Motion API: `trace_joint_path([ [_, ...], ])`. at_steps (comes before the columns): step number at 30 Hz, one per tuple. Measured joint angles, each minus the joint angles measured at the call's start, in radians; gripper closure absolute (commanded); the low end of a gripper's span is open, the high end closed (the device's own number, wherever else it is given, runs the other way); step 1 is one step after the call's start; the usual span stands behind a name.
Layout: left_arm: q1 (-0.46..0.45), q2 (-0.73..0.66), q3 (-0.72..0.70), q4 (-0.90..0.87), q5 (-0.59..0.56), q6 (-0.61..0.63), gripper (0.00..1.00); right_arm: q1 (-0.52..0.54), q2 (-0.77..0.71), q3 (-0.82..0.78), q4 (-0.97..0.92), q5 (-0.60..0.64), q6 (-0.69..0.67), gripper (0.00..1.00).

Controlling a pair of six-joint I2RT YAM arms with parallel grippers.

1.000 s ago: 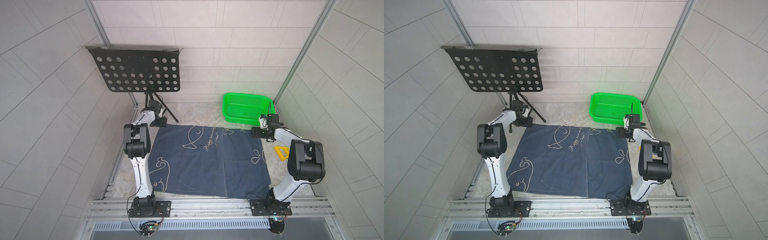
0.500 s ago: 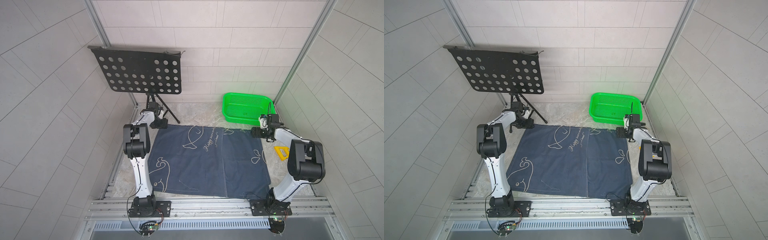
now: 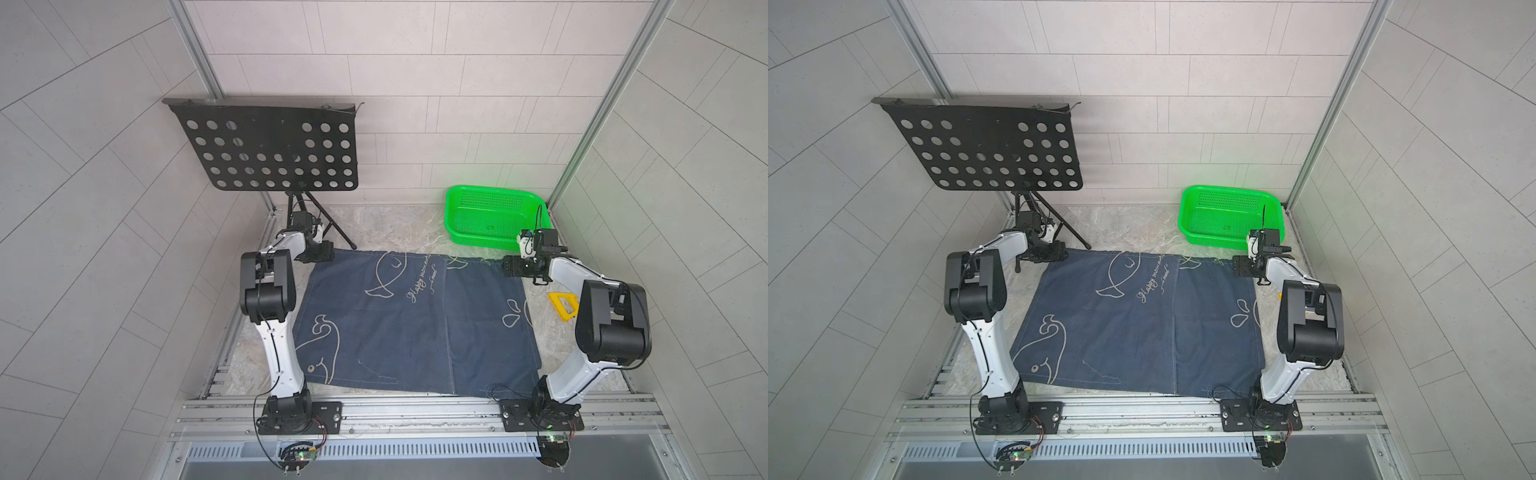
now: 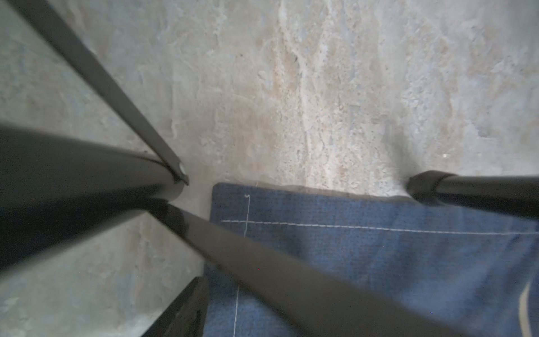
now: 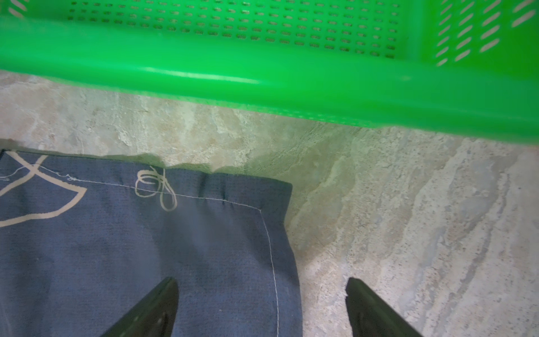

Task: Roll up the pillowcase
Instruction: Fold the pillowcase at the center of the board.

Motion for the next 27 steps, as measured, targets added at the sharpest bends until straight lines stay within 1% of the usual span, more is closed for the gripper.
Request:
trace_joint_path([
  [3, 0.018, -0.010, -0.010, -0.001, 0.041, -0.018, 0.31, 0.000, -0.006, 0.000, 0.001, 0.002, -0.001, 0.07],
  [10, 0.031, -0.010, -0.007, -0.003, 0.095, -0.027, 0.30, 0.000, -0.007, -0.002, 0.004, 0.002, -0.001, 0.07],
  [22, 0.032, -0.068, -0.016, 0.003, 0.087, -0.035, 0.29, 0.000, -0.016, -0.002, 0.007, 0.002, -0.001, 0.07],
  [27, 0.034, -0.112, -0.048, 0.015, 0.068, -0.035, 0.32, 0.000, -0.016, -0.002, 0.007, 0.002, -0.001, 0.08],
])
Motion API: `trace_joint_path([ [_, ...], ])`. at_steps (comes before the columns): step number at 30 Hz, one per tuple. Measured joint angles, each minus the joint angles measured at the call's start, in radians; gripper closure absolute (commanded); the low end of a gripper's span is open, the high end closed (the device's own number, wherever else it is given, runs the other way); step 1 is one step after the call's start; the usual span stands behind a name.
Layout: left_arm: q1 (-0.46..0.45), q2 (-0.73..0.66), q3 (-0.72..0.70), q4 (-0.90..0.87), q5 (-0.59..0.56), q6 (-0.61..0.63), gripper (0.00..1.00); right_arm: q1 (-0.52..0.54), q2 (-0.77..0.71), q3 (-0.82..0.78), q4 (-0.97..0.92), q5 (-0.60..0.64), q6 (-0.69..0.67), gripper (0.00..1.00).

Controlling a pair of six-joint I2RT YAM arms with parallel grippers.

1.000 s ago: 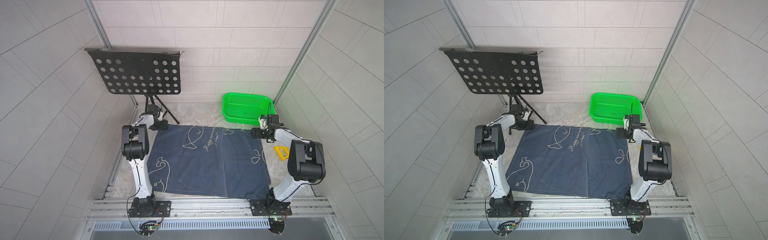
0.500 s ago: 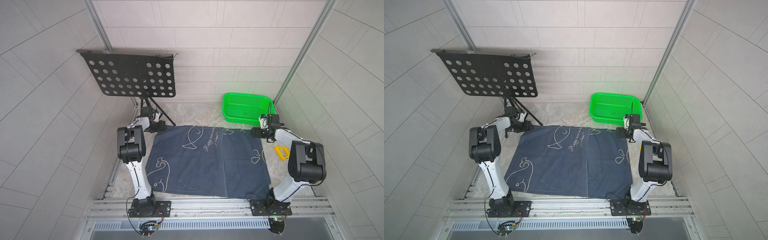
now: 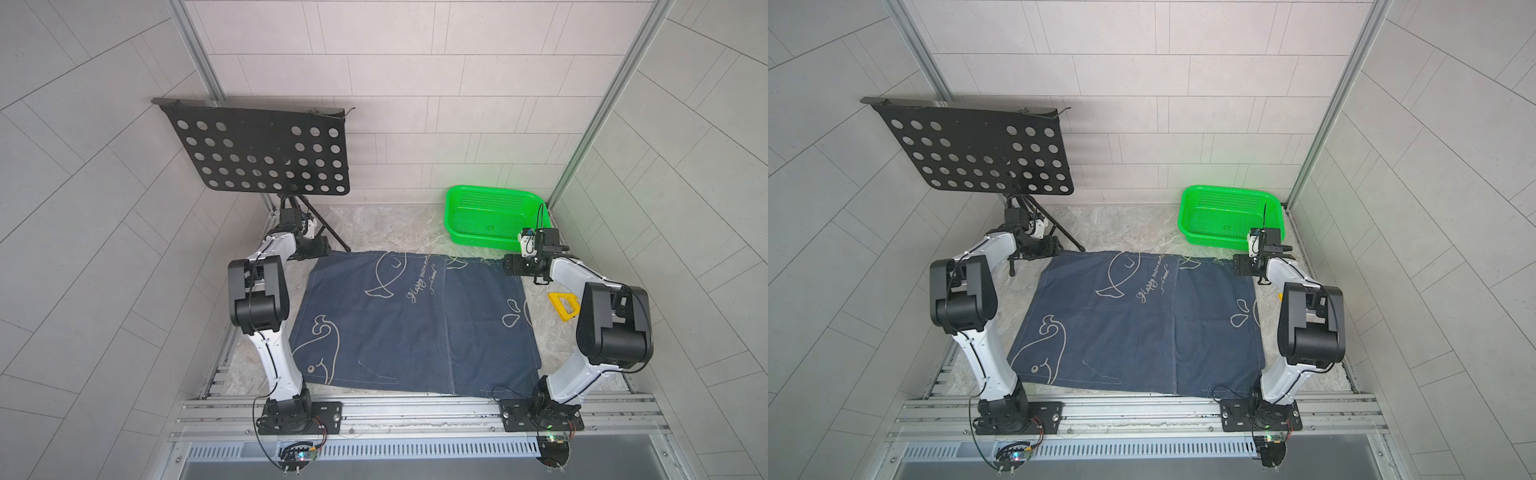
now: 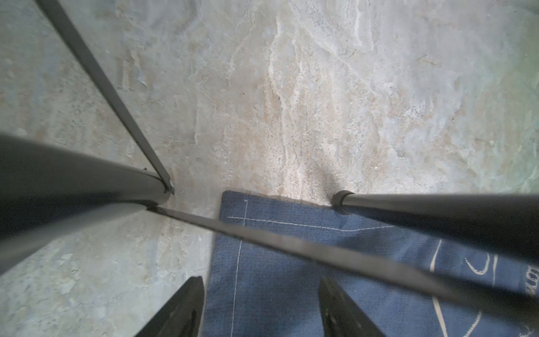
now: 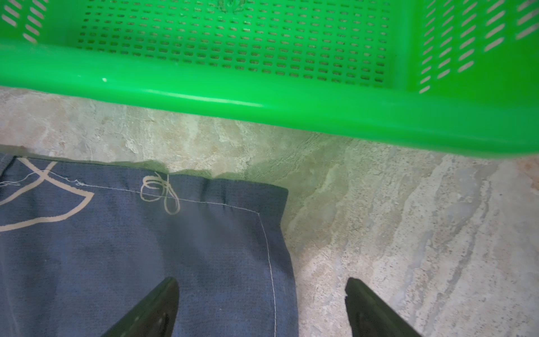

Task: Roll up the pillowcase
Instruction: Fold the pillowcase at the center of the board.

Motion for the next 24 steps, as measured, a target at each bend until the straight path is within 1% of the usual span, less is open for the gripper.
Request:
trace_joint_path([
  [4, 0.002, -0.027, -0.059, 0.007, -0.012, -0.003, 0.35, 0.000, 0.000, 0.000, 0.000, 0.000, 0.000, 0.08],
  [8, 0.004, -0.026, -0.068, -0.002, -0.027, -0.003, 0.38, 0.000, 0.000, 0.000, 0.000, 0.001, 0.000, 0.08],
  [15, 0.004, -0.001, -0.069, 0.000, -0.049, -0.016, 0.38, 0.000, 0.018, 0.001, -0.003, 0.008, 0.001, 0.09],
  [24, 0.010, 0.023, -0.104, 0.069, -0.082, -0.084, 0.38, 0.000, 0.021, -0.003, -0.009, 0.015, 0.001, 0.08],
])
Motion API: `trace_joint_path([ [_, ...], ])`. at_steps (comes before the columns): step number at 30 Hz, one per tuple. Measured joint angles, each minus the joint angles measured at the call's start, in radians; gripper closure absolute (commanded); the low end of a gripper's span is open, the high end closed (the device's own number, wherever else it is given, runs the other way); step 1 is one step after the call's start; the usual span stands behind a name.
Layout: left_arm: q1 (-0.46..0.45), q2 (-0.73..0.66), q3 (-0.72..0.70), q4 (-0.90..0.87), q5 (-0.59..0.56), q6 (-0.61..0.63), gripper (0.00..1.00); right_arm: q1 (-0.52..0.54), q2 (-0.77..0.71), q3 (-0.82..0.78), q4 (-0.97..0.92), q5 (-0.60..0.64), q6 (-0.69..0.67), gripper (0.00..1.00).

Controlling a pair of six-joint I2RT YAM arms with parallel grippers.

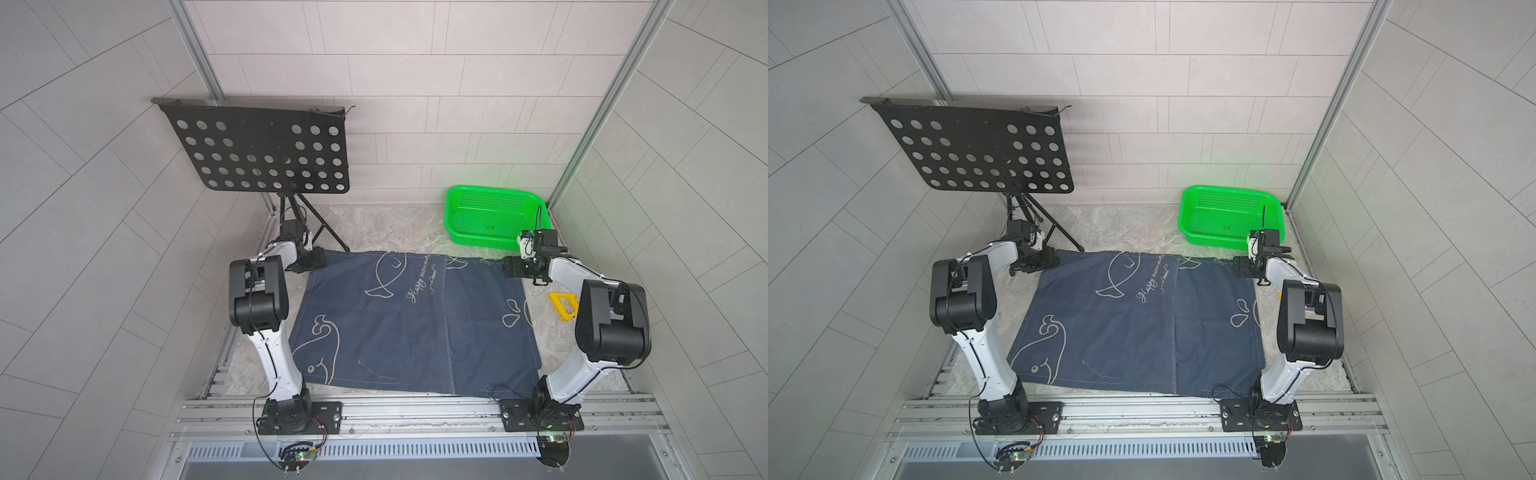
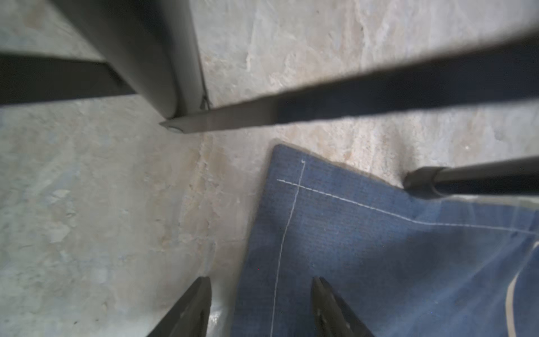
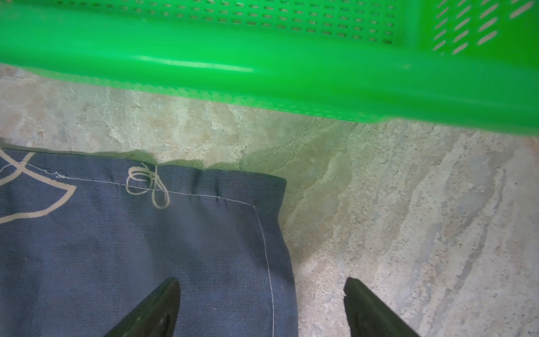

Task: Roll up the pillowcase
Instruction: Fold the pillowcase at the center of the board.

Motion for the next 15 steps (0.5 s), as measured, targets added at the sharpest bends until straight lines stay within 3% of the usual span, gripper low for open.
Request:
trace_joint_path([
  [15, -0.058, 0.055, 0.087, -0.043, -0.099, 0.031, 0.43, -0.017, -0.016, -0.014, -0.007, 0.011, 0.019, 0.08],
])
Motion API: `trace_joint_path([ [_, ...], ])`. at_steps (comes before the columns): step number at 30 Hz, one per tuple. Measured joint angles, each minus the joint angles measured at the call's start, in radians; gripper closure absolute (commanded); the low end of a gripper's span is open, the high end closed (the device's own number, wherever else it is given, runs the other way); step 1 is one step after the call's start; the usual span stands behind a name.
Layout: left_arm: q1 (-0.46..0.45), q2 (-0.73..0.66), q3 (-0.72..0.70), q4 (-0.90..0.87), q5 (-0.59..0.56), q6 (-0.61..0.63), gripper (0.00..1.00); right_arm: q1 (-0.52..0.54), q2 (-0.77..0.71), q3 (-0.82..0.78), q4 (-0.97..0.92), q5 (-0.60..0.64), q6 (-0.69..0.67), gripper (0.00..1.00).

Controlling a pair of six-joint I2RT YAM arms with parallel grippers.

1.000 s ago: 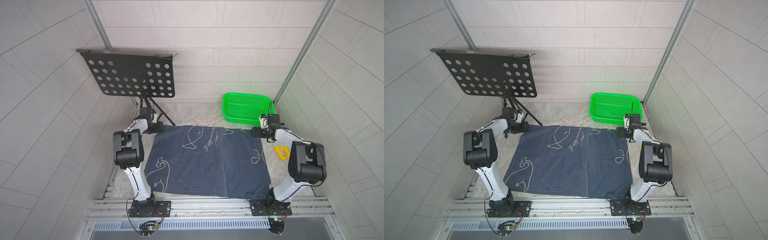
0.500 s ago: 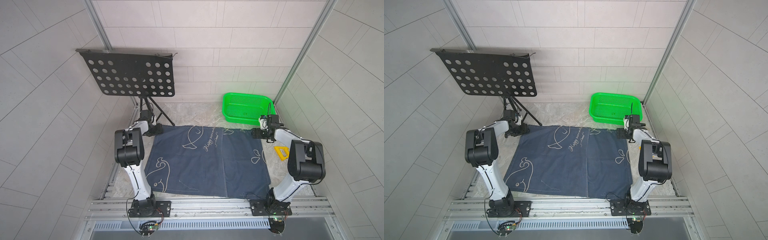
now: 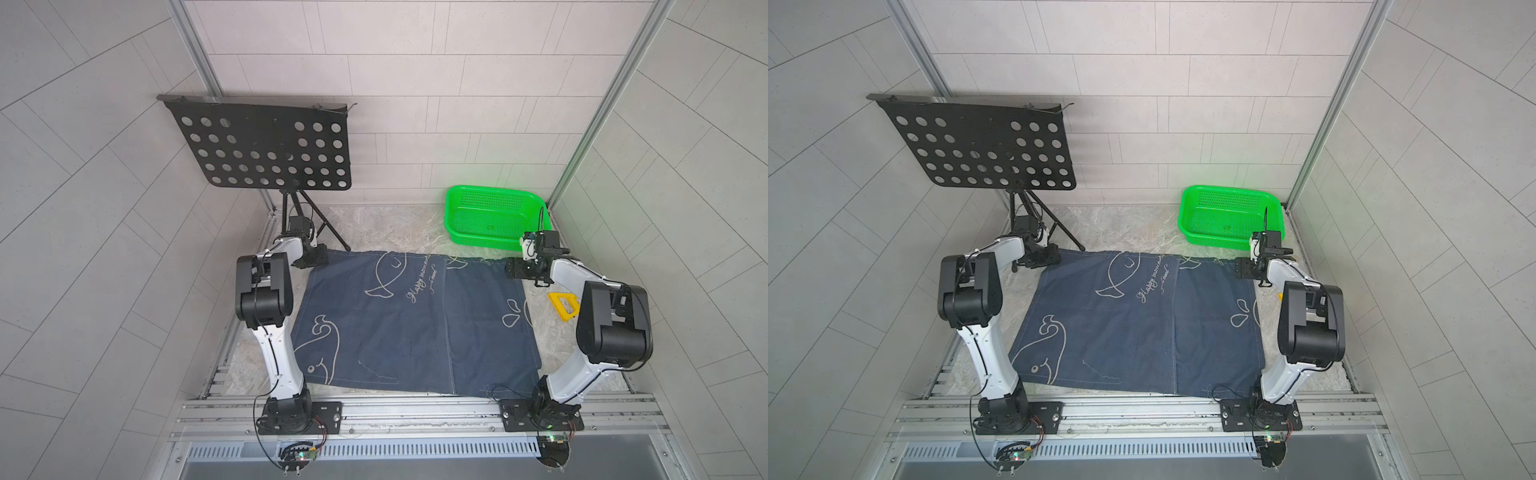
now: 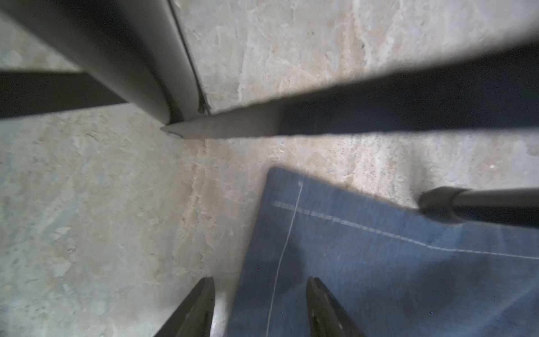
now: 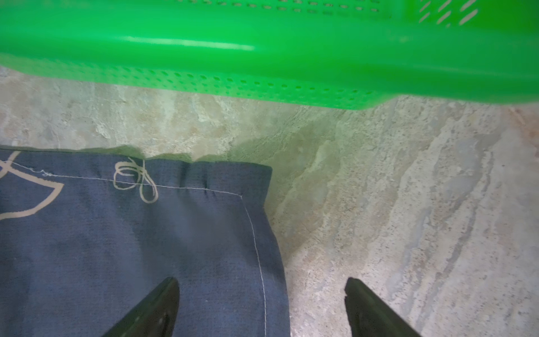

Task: Roll up the pillowcase
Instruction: Fold the pillowcase at the center of the board.

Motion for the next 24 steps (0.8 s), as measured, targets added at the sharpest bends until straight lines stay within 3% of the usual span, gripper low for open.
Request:
trace_joint_path([
  [4, -0.015, 0.021, 0.039, -0.039, -0.037, 0.015, 0.50, -0.009, -0.009, 0.000, 0.002, 0.000, 0.004, 0.08],
  [10, -0.034, 0.048, 0.084, -0.071, -0.078, 0.038, 0.76, -0.011, -0.009, 0.000, 0.001, -0.001, 0.004, 0.08],
  [16, -0.032, 0.043, 0.068, -0.051, -0.074, 0.050, 0.94, -0.016, -0.009, 0.000, 0.001, -0.001, 0.004, 0.08],
  [19, -0.028, 0.031, 0.048, -0.030, -0.052, 0.051, 1.00, -0.017, -0.009, 0.000, 0.001, -0.002, 0.004, 0.08],
  [24, -0.021, 0.006, 0.011, -0.010, 0.002, 0.050, 1.00, -0.019, -0.003, 0.005, -0.005, -0.004, 0.003, 0.09],
])
